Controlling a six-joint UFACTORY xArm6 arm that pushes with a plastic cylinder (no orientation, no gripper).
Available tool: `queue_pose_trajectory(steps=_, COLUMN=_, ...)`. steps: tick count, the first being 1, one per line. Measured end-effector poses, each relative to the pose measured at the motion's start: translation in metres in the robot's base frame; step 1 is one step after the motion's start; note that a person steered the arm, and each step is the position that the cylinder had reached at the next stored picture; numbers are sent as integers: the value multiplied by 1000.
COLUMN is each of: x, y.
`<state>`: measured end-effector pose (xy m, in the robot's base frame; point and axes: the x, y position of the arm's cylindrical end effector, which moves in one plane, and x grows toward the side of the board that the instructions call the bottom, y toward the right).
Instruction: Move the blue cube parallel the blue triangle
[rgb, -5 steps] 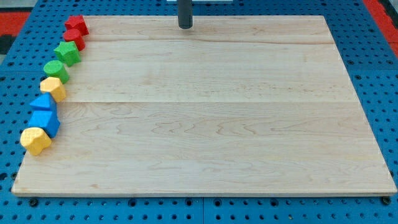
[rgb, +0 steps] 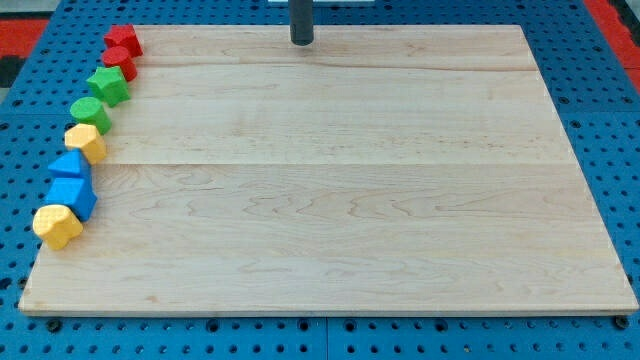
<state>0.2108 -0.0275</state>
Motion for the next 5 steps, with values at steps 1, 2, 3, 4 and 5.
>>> queue_pose_trajectory(steps=1, x=-16, y=-7)
queue_pose_trajectory(steps=2, x=-19, y=-11)
queue_pose_trajectory(steps=3, x=-18, y=-28)
queue_pose_trajectory(steps=4, x=-19, y=-65)
queue_pose_trajectory(steps=5, x=54, y=-26)
